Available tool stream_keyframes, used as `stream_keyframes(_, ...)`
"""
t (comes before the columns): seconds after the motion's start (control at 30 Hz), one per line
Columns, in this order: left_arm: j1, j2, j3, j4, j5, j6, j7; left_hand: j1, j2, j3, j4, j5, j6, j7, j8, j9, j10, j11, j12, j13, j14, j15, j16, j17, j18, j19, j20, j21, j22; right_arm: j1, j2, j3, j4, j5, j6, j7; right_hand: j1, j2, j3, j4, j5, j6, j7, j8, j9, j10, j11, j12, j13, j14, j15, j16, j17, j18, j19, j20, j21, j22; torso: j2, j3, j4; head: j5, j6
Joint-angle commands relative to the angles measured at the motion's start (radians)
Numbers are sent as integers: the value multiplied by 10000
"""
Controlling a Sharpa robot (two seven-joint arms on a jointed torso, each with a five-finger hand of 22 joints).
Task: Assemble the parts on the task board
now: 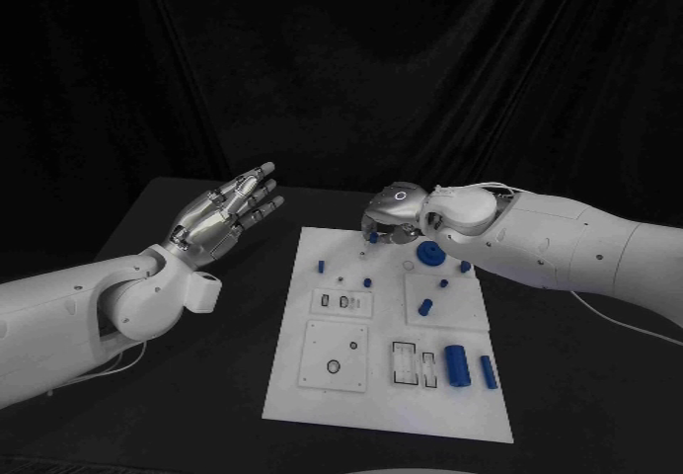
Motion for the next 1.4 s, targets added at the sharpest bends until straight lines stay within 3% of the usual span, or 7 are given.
stream_keyframes(0.03, 11, 29, 11, -5, 5, 124, 596, 11, 26, -32, -37, 83, 12, 39, 63, 4, -33, 81, -6, 4, 13, -59, -36, -13, 89, -8, -78, -34, -11, -39, 14, 7, -32, -14, 88, -161, -16, -39, 78, 6, -47, -60, -7, -58, 8, -22, 49, -8, 18, -16, 77, 38, -1, -111, -16, 40, 16, 13, -16, -9, 9, 32, -47)
stream_keyframes(0.43, 11, 34, 11, -36, 4, 157, 601, 58, 37, -14, -59, 161, 5, 47, 62, 3, -26, 95, -3, 7, 13, -40, -36, -13, 91, -8, -67, -34, -11, -111, 54, 7, -139, -14, -129, -339, -38, -30, 102, 15, -41, -75, 3, -54, 28, -60, 63, -28, 19, -24, 85, 52, 22, -114, -15, 48, 23, 35, -27, -36, 13, 34, -55)
stream_keyframes(0.6, 10, 49, 11, -73, 4, 176, 589, 68, 43, -9, -61, 174, 3, 51, 61, 3, -25, 99, -3, 7, 13, -35, -36, -13, 92, -8, -62, -34, -11, -123, 68, 7, -134, -14, -143, -371, -56, -22, 111, 24, -45, -81, 6, -51, 38, -73, 67, -35, 20, -38, 89, 35, -9, -110, -29, 52, 10, 23, -31, -31, 32, 7, -57)
stream_keyframes(1.03, 9, 114, 11, -148, 4, 223, 548, 83, 64, 7, -59, 198, -4, 57, 60, 2, -31, 108, -5, 5, 13, -33, -36, -13, 92, -8, -56, -34, -11, -132, 107, 7, -155, -14, -156, -390, -98, -13, 140, 39, -63, -172, 7, -81, 55, -90, 71, -41, 32, -77, 98, 5, -59, -106, -52, 64, -8, 19, -23, -35, -18, 63, -60)
stream_keyframes(1.4, 9, 102, 11, -153, 4, 220, 517, 93, 80, 21, -55, 211, -4, 61, 60, 2, -28, 113, -4, 6, 13, -32, -36, -13, 92, -8, -53, -34, -11, -142, 205, 7, -209, -14, -53, -392, -182, -3, 159, 77, -102, -268, -1, -105, 81, -125, 74, -55, 44, -124, 108, -30, -116, -94, -97, 77, -50, -9, -22, -35, 3, 63, 50)
